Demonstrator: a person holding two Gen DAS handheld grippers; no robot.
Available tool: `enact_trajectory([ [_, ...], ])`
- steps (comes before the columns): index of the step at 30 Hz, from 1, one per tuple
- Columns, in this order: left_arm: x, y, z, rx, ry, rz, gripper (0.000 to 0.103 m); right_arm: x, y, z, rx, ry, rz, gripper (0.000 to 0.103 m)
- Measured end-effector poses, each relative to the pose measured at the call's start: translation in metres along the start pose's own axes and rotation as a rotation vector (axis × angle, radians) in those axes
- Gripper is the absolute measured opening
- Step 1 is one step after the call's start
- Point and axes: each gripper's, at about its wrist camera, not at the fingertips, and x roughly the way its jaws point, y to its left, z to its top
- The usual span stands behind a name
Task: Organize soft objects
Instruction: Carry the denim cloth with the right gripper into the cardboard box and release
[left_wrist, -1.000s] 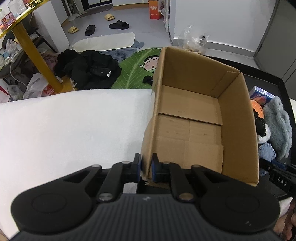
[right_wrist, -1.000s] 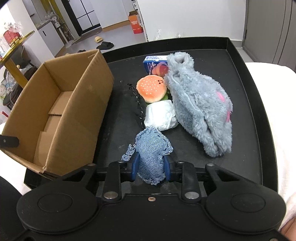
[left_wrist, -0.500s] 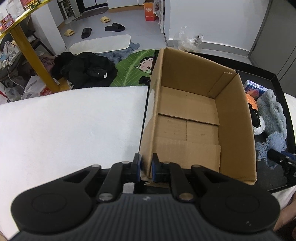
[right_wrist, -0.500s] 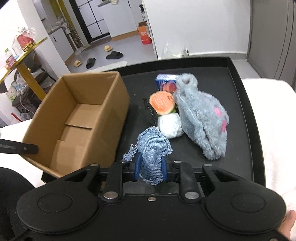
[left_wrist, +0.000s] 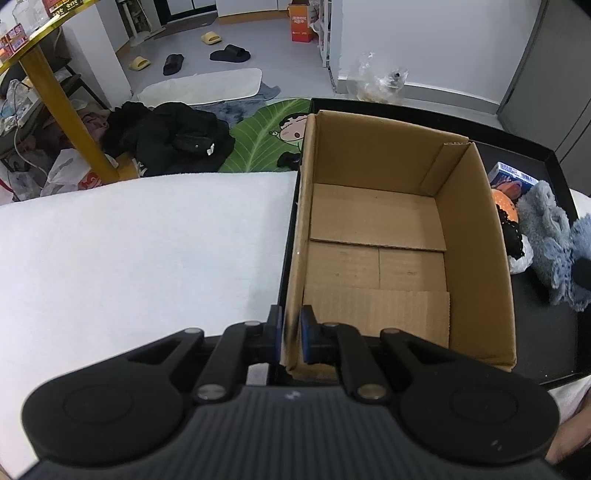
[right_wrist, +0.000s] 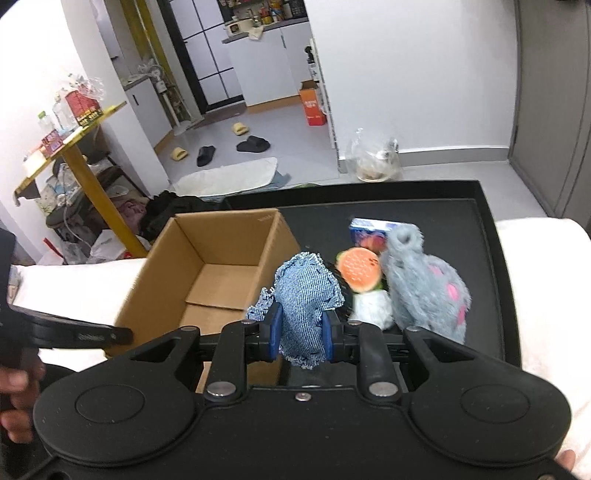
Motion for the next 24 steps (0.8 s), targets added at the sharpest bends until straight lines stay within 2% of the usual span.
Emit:
enact_trajectory([
  [8, 0.002, 0.006, 0.000, -0.023, 0.001, -0.033, 0.009, 0.008, 0.025, 0.014, -0.006, -0.012, 0.064, 0.022],
  [17, 0.005, 0.008, -0.001, -0.017, 0.003, -0.042, 0.009, 0.040, 0.059, 0.025, -0.047, 0.057, 0.130, 0.024],
  [24, 0.006, 0.010, -0.001, -0.027, 0.008, -0.058, 0.009, 0.049, 0.077, 0.032, -0.067, 0.059, 0.156, 0.025],
])
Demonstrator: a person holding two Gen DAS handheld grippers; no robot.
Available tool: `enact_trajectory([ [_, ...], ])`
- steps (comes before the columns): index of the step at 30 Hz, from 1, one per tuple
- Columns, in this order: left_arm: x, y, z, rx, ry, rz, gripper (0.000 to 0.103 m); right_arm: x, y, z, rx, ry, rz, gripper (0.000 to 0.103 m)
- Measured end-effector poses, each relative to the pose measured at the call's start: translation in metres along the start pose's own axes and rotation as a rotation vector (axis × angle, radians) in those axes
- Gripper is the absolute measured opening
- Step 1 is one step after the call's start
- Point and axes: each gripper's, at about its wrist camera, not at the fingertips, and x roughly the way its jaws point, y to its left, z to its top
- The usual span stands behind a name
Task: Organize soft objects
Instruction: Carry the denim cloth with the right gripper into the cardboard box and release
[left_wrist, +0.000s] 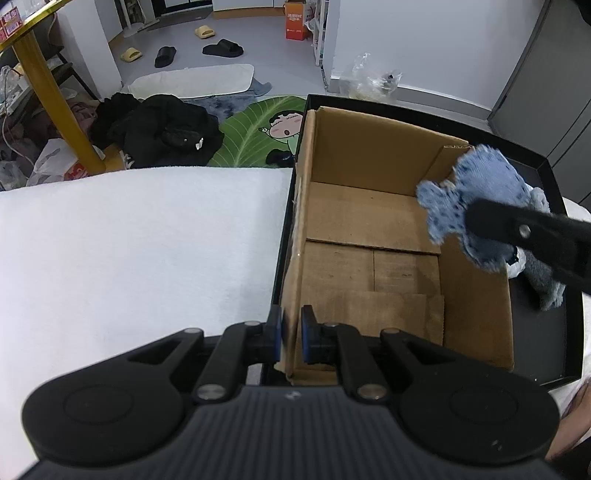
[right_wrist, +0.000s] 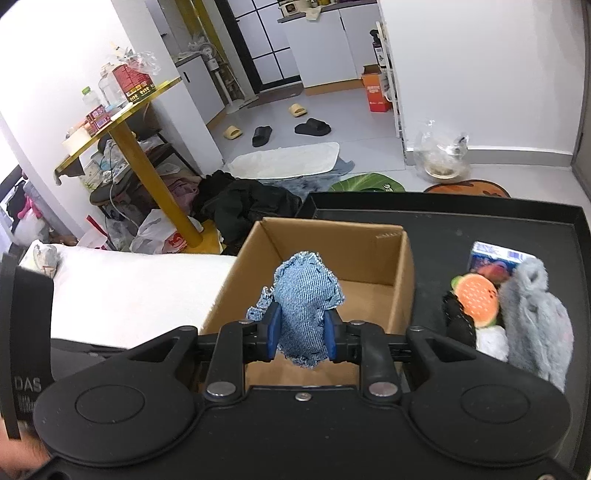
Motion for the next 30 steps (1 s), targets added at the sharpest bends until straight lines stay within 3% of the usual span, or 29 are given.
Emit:
enact_trajectory([
  [2, 0.000, 0.001, 0.000, -0.003, 0.001, -0.002, 0.009, 0.002, 0.003, 0.003, 0.001, -0.008, 0.009, 0.026],
  [6, 0.000, 0.003, 0.000, -0.008, 0.002, -0.006, 0.009, 0.007, 0.003, 0.007, 0.007, -0.034, 0.039, 0.048],
  [22, -0.009, -0.006, -0.002, 0.039, -0.054, 0.045, 0.010, -0.019, -0.034, -0.020, 0.024, 0.021, -0.017, 0.049],
  [27, -0.019, -0.010, -0.003, 0.058, -0.099, 0.022, 0.016, -0.034, -0.053, -0.025, 0.033, 0.006, -0.059, 0.053],
  [30, -0.022, -0.015, -0.004, 0.073, -0.120, 0.044, 0.027, -0.038, -0.069, -0.028, 0.064, 0.000, -0.092, 0.055],
])
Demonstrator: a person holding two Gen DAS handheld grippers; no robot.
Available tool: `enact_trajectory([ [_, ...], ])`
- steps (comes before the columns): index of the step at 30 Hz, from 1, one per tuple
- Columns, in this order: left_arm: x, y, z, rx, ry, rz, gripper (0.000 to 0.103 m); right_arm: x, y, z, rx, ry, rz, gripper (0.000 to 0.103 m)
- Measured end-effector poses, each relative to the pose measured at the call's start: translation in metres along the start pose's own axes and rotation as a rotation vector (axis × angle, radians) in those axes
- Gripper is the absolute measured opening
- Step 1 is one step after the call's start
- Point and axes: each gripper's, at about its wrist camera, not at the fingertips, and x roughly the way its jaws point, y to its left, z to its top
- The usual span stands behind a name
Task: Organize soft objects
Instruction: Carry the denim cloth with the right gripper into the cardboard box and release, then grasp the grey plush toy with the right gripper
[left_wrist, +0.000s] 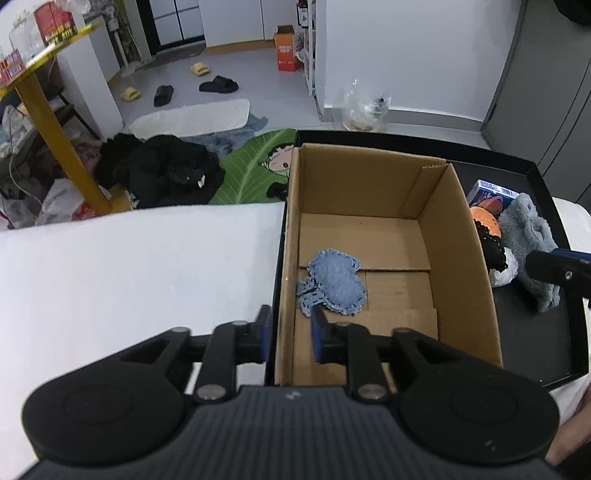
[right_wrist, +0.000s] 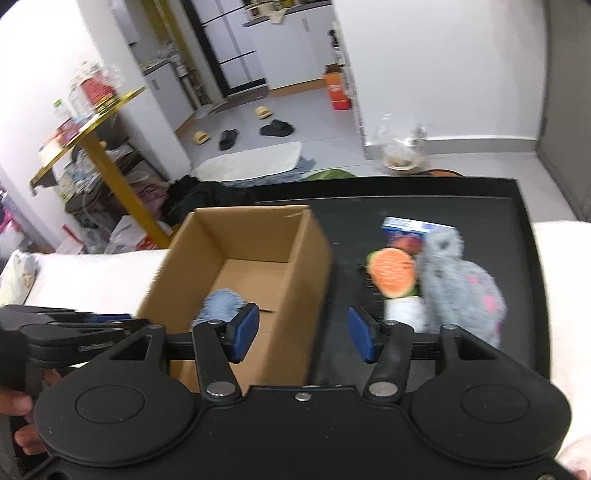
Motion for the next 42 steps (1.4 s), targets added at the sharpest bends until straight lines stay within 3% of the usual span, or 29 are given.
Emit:
enact_trajectory([
  [2, -0.001, -0.004, 0.001, 0.011, -0.011, 0.016, 0.042, 0.001, -0.008, 0.000, 0.017, -0.001, -0.022, 0.059],
  [11, -0.005, -0.020, 0.004, 0.088, -0.015, 0.081, 0.068, 0.003, -0.045, -0.010, 0.092, -0.040, -0.118, 0.080],
  [15, -0.003, -0.033, 0.007, 0.138, -0.019, 0.126, 0.071, 0.005, -0.059, -0.013, 0.108, -0.058, -0.169, 0.087],
  [26, 0.019, -0.040, 0.021, 0.134, 0.022, 0.183, 0.073, 0.043, -0.087, -0.016, 0.136, -0.032, -0.264, 0.089],
  [32, 0.032, -0.037, 0.026, 0.106, 0.068, 0.198, 0.073, 0.061, -0.094, -0.020, 0.110, -0.011, -0.313, 0.087],
  [37, 0.034, -0.042, 0.026, 0.114, 0.079, 0.222, 0.073, 0.068, -0.093, -0.017, 0.097, -0.017, -0.301, 0.080],
  [42, 0.035, -0.045, 0.026, 0.127, 0.079, 0.234, 0.073, 0.066, -0.093, -0.018, 0.080, -0.028, -0.307, 0.054],
])
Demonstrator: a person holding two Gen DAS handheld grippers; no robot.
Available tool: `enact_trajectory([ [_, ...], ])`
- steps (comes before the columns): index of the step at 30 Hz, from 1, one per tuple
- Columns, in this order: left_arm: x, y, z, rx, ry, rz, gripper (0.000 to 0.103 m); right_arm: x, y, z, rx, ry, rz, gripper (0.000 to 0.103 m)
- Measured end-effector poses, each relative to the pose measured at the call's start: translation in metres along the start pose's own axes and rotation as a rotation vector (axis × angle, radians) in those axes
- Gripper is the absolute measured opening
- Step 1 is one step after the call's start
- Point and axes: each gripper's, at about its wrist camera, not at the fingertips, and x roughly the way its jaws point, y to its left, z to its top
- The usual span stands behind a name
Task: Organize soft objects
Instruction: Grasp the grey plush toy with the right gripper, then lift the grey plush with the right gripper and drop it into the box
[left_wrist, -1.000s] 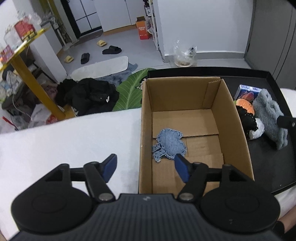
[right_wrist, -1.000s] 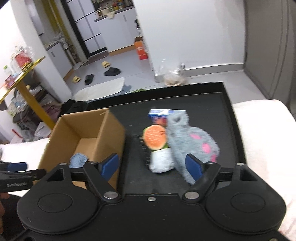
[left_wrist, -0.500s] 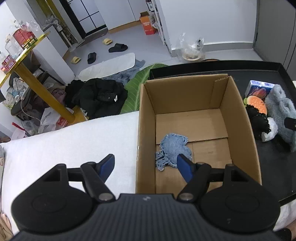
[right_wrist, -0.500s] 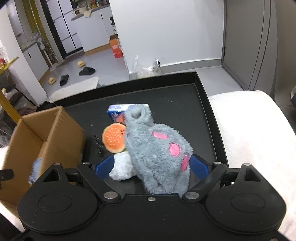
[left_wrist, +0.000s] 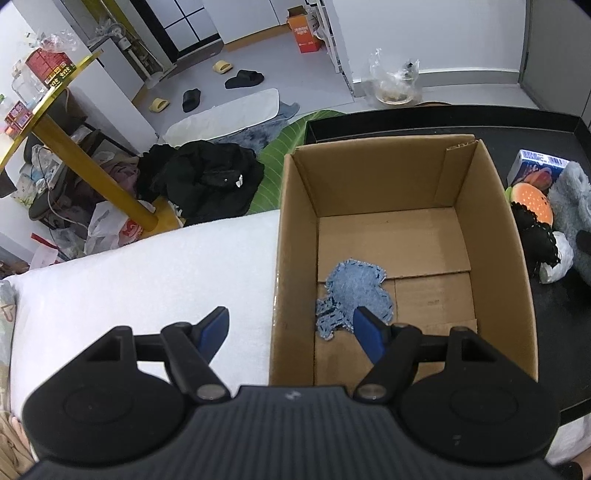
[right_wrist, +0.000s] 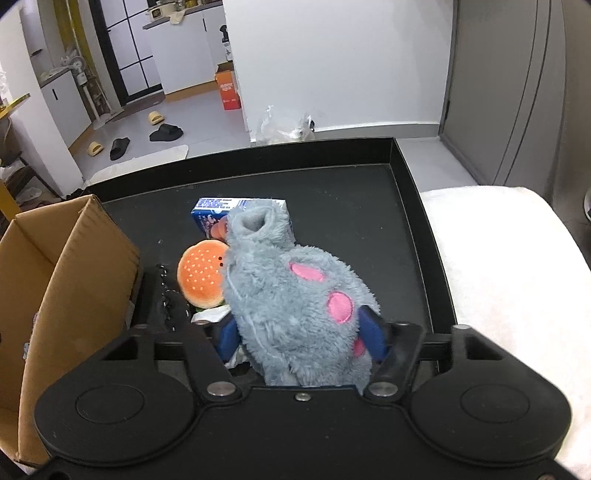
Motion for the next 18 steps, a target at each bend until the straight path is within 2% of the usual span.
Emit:
enact_trajectory([
  [5, -0.005, -0.001, 0.000, 0.003, -0.010, 0.010, 0.073, -0.011, 0.000, 0.000, -0.012, -0.010, 0.001, 0.044],
  [18, -0.027, 0.015, -0.009, -0.040, -0.052, -0.024, 0.073, -0.052, 0.003, 0.002, -0.017, -0.066, 0.041, 0.036],
])
